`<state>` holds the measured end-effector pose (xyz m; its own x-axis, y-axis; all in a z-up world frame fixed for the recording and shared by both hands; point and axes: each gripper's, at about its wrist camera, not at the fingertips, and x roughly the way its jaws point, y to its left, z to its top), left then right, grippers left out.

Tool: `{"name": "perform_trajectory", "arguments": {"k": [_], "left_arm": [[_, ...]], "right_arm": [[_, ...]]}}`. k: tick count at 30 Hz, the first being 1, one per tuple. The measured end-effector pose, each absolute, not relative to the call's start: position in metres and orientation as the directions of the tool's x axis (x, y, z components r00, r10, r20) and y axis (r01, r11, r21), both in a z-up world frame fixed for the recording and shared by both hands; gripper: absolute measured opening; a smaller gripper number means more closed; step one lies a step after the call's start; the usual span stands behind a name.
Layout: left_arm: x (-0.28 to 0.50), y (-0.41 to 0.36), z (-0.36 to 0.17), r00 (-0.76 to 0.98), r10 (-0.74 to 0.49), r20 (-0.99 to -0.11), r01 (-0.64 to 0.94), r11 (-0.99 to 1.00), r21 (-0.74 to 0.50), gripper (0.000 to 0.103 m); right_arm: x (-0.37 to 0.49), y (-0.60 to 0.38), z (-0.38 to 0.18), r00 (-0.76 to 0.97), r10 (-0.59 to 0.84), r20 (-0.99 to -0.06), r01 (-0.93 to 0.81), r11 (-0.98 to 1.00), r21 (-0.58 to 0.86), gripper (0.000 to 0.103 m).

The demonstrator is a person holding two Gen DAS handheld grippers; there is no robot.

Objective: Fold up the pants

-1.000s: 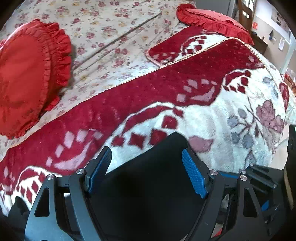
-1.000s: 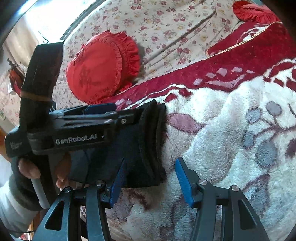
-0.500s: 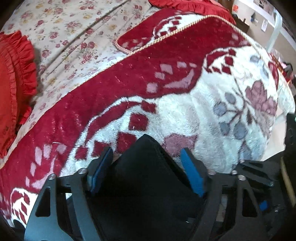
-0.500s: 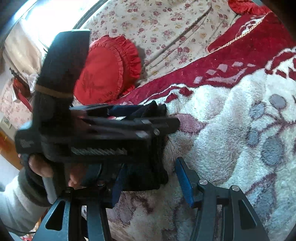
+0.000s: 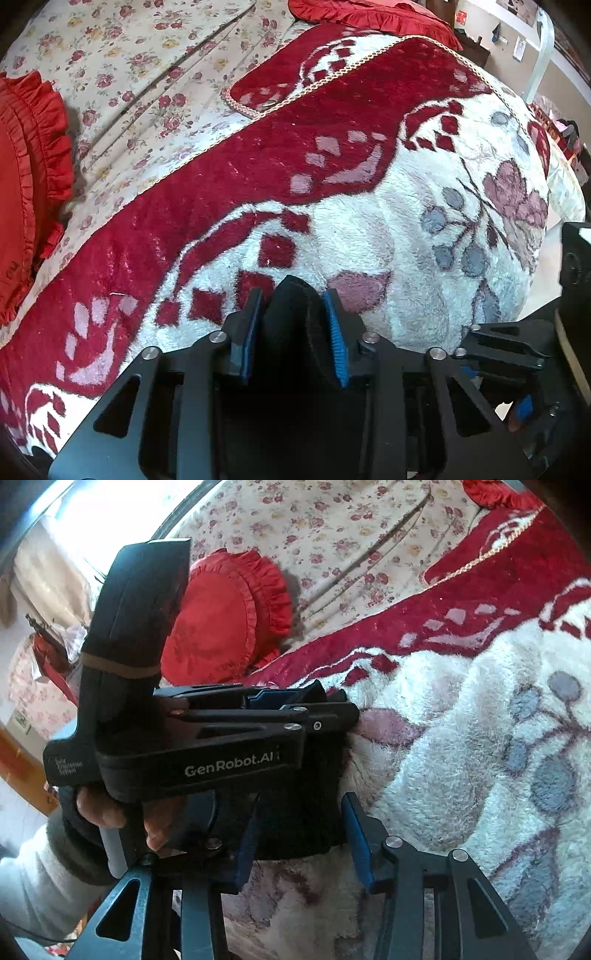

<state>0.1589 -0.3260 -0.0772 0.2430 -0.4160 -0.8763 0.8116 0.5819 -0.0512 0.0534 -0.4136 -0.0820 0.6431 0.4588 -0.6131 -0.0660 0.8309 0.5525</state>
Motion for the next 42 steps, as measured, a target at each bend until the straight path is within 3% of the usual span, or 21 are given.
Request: {"name": "perform_trajectory", "arguments": {"k": [3, 19, 42], "left_arm": [[0.16, -0.326, -0.075, 0.243, -0.417, -0.876, 0.81, 0.583, -0.053, 0.024], [0.148, -0.283, -0.01, 0.311, -0.494, -0.812, 0.781, 0.619, -0.077, 0.023], [0.145, -0.197, 0.026, 0.418, -0.501, -0.758, 0.691, 0.717, -0.093, 0.023]], "right_arm": [[0.058, -0.41, -0.087, 0.639, 0.451, -0.624, -0.069, 0.841, 0.537, 0.013], [0.04, -0.39, -0.042, 0.701, 0.545, -0.461, -0.194, 0.767, 0.611, 0.012], [0.05, -0.326, -0.005, 0.651, 0.597, -0.469, -0.312, 0.774, 0.551, 0.012]]}}
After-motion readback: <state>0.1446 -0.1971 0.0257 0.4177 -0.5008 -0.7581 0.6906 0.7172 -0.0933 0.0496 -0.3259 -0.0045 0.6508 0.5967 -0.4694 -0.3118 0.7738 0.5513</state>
